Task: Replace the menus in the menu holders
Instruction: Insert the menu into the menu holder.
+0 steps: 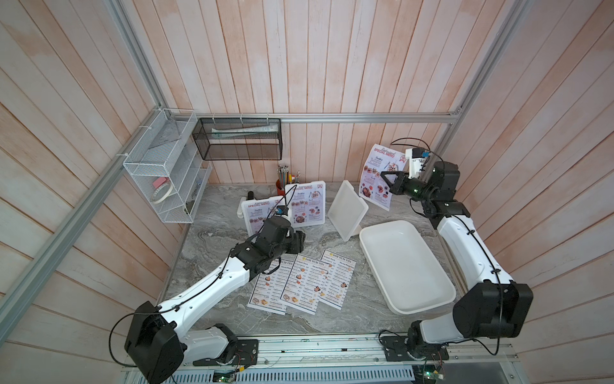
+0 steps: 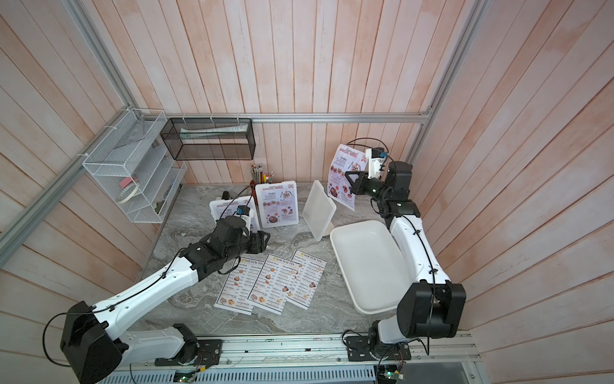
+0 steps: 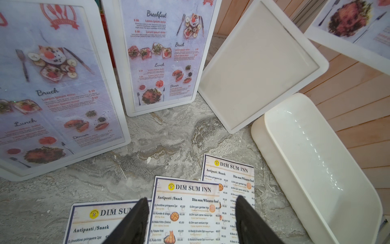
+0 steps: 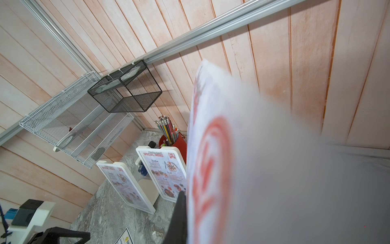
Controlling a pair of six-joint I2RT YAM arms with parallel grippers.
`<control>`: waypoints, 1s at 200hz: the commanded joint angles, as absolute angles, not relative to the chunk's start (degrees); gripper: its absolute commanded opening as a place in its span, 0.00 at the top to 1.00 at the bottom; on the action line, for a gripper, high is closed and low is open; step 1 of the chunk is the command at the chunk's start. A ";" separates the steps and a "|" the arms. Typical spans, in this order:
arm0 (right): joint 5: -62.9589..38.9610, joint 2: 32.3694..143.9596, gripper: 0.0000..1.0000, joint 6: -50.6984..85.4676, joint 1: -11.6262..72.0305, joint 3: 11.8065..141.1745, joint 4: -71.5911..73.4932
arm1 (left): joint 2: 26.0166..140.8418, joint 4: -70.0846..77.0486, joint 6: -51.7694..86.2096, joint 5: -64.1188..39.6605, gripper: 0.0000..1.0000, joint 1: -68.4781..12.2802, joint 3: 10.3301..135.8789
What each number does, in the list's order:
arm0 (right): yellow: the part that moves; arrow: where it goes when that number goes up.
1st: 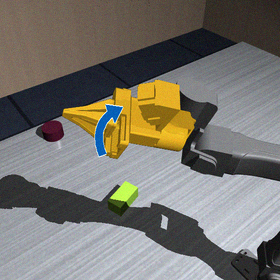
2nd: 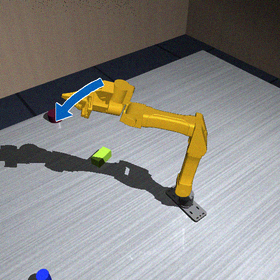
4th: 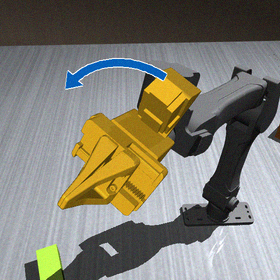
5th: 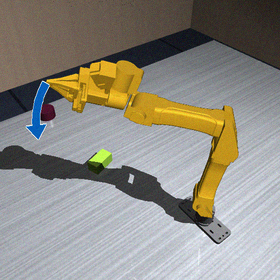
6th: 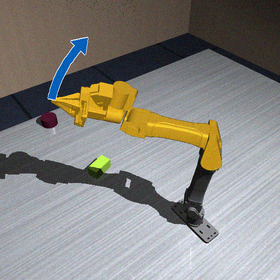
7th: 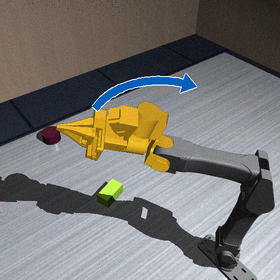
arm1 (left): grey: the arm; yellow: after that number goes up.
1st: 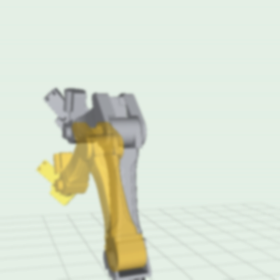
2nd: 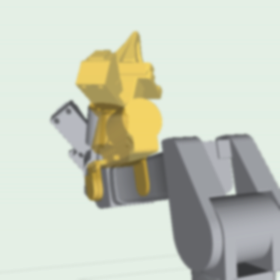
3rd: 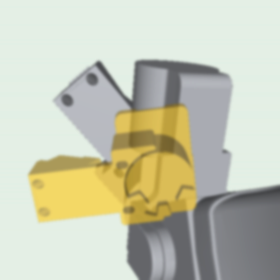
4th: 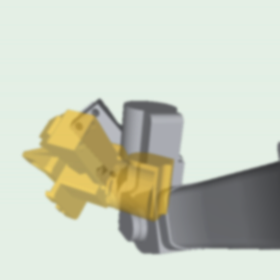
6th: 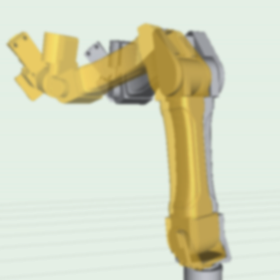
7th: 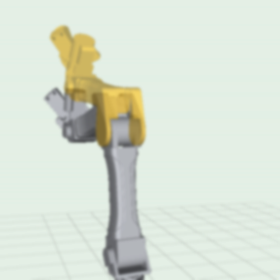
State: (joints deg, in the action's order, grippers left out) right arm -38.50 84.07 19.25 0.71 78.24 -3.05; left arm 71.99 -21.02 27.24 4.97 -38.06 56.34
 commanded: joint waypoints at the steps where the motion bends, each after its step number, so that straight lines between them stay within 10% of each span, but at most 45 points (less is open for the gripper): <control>1: -39.50 84.90 1.00 18.80 0.45 78.27 -3.00 | 72.77 -20.13 26.89 5.88 0.33 -38.40 56.96; 200: -37.66 88.35 1.00 24.63 0.66 85.41 -5.88 | 73.48 -19.95 26.81 5.73 0.33 -38.39 57.22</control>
State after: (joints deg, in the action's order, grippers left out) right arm -39.07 88.14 22.76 0.71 82.24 -5.23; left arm 73.08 -20.99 27.24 4.97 -38.06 56.34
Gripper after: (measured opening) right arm 0.043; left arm 0.673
